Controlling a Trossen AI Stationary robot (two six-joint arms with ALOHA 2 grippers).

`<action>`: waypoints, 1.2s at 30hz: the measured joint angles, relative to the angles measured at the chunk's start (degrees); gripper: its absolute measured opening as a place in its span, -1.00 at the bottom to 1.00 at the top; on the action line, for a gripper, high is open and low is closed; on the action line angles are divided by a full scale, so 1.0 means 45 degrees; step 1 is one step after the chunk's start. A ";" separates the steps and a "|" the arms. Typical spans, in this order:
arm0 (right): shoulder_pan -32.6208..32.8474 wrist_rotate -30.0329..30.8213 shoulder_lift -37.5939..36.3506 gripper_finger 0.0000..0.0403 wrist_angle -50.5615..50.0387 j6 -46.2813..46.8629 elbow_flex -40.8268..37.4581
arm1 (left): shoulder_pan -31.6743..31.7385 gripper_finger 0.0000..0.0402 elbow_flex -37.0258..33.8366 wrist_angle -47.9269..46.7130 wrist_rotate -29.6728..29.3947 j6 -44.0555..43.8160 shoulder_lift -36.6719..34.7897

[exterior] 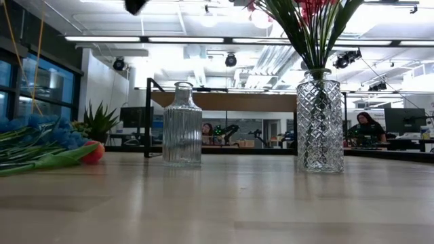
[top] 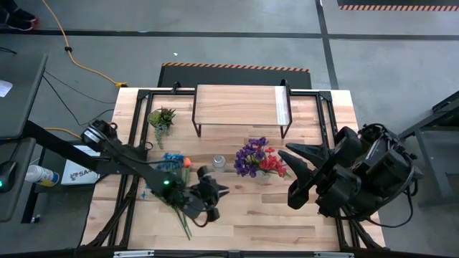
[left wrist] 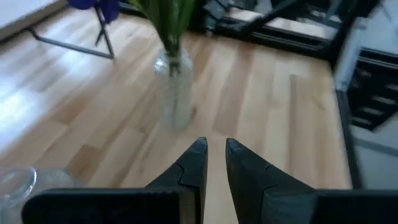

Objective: Pick and place flowers into a vace then onto a shelf
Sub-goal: Put the left blue flowers into the left transparent flower vase

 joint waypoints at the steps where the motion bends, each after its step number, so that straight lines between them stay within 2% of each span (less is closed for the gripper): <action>1: -0.0002 0.0005 0.0000 -0.59 -0.0015 0.0041 0.0000 | -0.0116 -0.53 -0.0003 -0.0116 0.0144 -0.0084 -0.0243; 10: 0.0000 -0.0160 -0.0005 -0.59 -0.1603 0.1269 0.0000 | -0.1702 -0.53 0.0017 -0.2380 0.0314 -0.1318 -0.2570; 18: 0.0002 -0.3405 0.0202 -0.59 -0.2946 0.4245 0.0000 | -0.3474 -0.53 0.0015 -0.5420 0.0777 -0.4593 -0.3418; 25: -0.0216 -0.4295 0.0693 -0.59 -0.2844 0.6125 0.0000 | -0.4951 -0.53 0.0012 -0.6875 0.2336 -0.6635 -0.3474; 28: -0.0377 -0.4549 0.1037 -0.59 -0.2825 0.6311 0.0000 | -0.5524 -0.53 0.0012 -0.7871 0.2735 -0.8010 -0.3470; 36: -0.0408 -0.4517 0.1457 -0.59 -0.1370 0.5163 -0.0005 | -0.6510 -0.53 0.0012 -0.9668 0.2619 -1.1845 -0.3465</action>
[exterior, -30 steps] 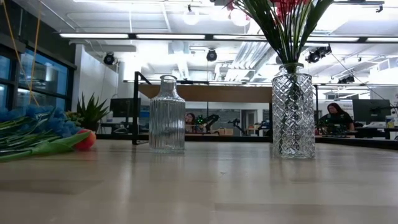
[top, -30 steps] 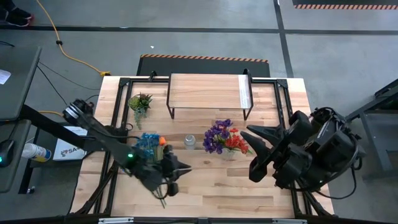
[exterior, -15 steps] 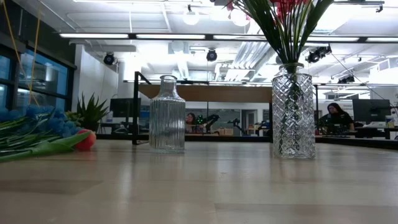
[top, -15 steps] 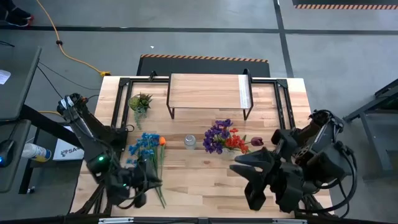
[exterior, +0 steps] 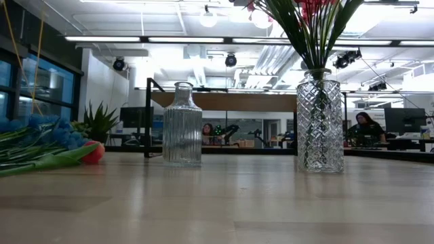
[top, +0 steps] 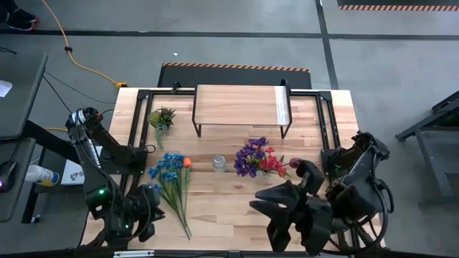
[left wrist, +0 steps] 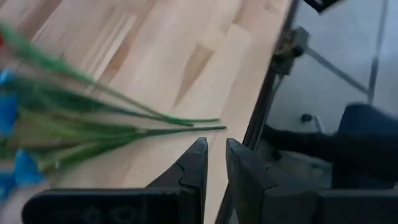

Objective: Pick and place flowers into a vace then onto a shelf
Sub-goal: Put the left blue flowers into the left transparent flower vase

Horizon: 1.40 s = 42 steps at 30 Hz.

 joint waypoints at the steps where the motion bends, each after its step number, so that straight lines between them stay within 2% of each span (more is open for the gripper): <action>1: -0.0001 0.0011 0.0000 -0.59 0.0080 -0.0015 0.0000 | 0.0003 -0.53 -0.0001 -0.0122 0.0034 -0.0679 0.0023; 4: 0.0000 0.0322 0.0000 -0.59 0.0270 -0.0370 0.0000 | 0.0012 -0.53 -0.0001 -0.0537 0.0171 -0.2784 0.0138; 8: 0.0000 0.1494 0.0000 -0.59 0.0266 -0.1378 0.0000 | 0.0018 -0.53 -0.0001 -0.1158 0.0133 -0.5751 0.0533; 12: -0.0005 0.2874 0.0000 -0.59 0.0271 -0.2631 0.0000 | 0.0021 -0.53 -0.0001 -0.1504 0.0184 -0.8141 0.1131; 16: -0.0010 0.3500 0.0000 -0.59 0.0288 -0.3416 0.0000 | 0.0021 -0.53 -0.0001 -0.1467 0.0184 -0.9895 0.1643; 26: 0.0132 0.4363 -0.0546 -0.59 0.0505 -0.3403 0.0004 | 0.0558 -0.53 -0.0010 -0.0478 0.0483 -1.0384 0.2591; 34: 0.0219 0.5268 -0.1024 -0.59 0.0517 -0.2727 0.0005 | 0.1206 -0.53 -0.0020 0.0595 0.1407 -1.0508 0.3260; 42: 0.0359 0.5284 -0.1031 -0.59 0.0280 -0.2816 0.0005 | 0.1530 -0.53 -0.0010 0.0666 0.2429 -1.0992 0.3300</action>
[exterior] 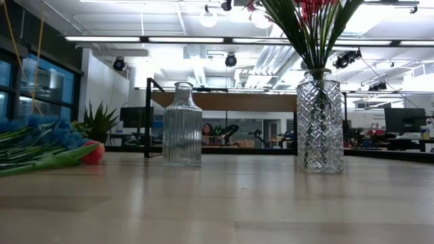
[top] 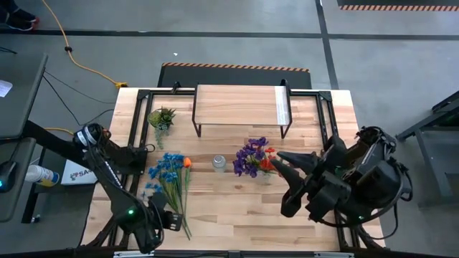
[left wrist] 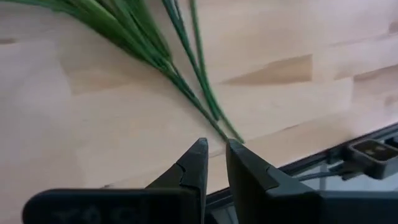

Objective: Pick and place flowers into a vace then onto a shelf
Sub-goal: Put the left blue flowers into the left transparent flower vase

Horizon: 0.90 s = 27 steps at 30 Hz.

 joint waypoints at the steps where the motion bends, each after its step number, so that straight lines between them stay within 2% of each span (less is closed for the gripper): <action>1: 0.0052 -0.0004 -0.0019 -0.59 -0.0015 -0.0004 0.0000 | 0.0041 -0.54 0.0000 -0.0001 -0.0031 -0.0047 0.0005; 5: 0.0179 -0.0018 -0.0073 -0.59 -0.0037 -0.0086 0.0000 | 0.0655 -0.65 0.0000 0.0217 -0.0199 -0.0044 0.0104; 10: 0.0328 -0.0043 -0.0237 -0.59 -0.0233 -0.0271 0.0000 | 0.1080 -0.83 0.0000 0.0285 0.0244 -0.0005 0.0261; 13: 0.0371 -0.0059 -0.0271 -0.59 -0.0267 -0.0313 0.0000 | 0.1087 -0.86 0.0005 0.0604 0.0314 0.0036 0.0248; 15: 0.0420 -0.0057 -0.0310 -0.59 -0.0432 -0.0322 0.0000 | 0.1085 -0.82 0.0005 0.0838 0.0309 0.0020 0.0325; 18: 0.0423 -0.0060 -0.0384 -0.59 -0.0688 -0.0307 0.0000 | 0.1075 -0.66 0.0003 0.1347 0.0376 -0.0052 0.0460; 23: 0.0437 -0.0065 -0.0412 -0.59 -0.0789 -0.0281 0.0000 | 0.1124 -0.39 -0.0005 0.2124 0.1431 -0.0293 0.1230; 27: 0.0447 -0.0082 -0.0412 -0.59 -0.0902 -0.0290 0.0000 | 0.1264 -0.27 -0.0005 0.2191 0.1957 -0.0388 0.1481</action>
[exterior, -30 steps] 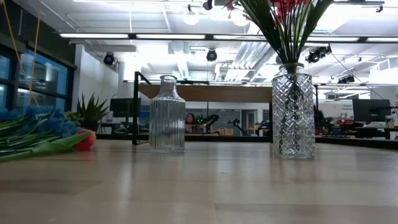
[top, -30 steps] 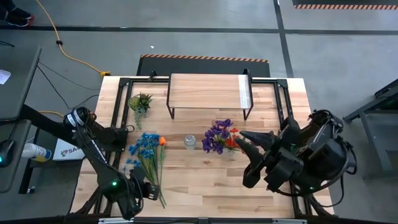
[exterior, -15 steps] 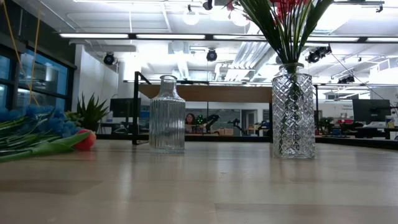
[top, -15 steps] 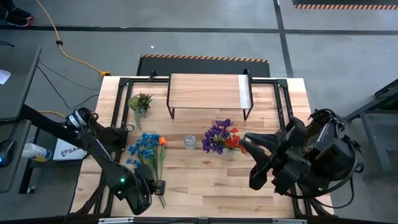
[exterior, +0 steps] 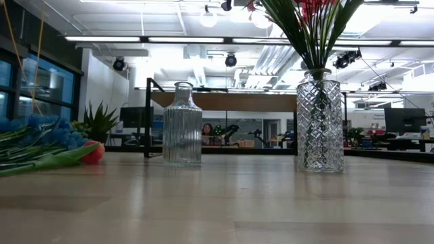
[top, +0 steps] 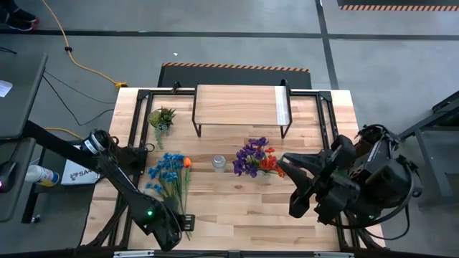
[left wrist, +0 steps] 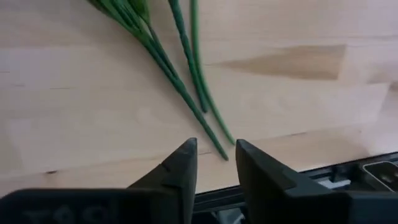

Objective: Pick and place flowers into a vace then onto a shelf
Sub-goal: Put the left blue flowers into the left transparent flower vase

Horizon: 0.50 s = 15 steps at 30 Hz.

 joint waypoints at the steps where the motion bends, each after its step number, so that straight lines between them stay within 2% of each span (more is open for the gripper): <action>1: 0.0000 -0.0004 0.0000 -0.59 -0.0080 0.0013 0.0000 | 0.0046 -0.26 0.0006 0.0017 -0.0006 -0.0008 0.0000; 7: 0.0000 -0.0004 0.0000 -0.59 -0.0274 0.0109 0.0000 | 0.0201 -0.29 0.0010 -0.1247 0.0644 -0.0200 0.0000; 15: 0.0071 0.0015 -0.0005 -0.59 -0.0371 0.0291 0.0000 | 0.0870 -0.34 0.0010 -0.2150 0.0647 -0.0096 0.0005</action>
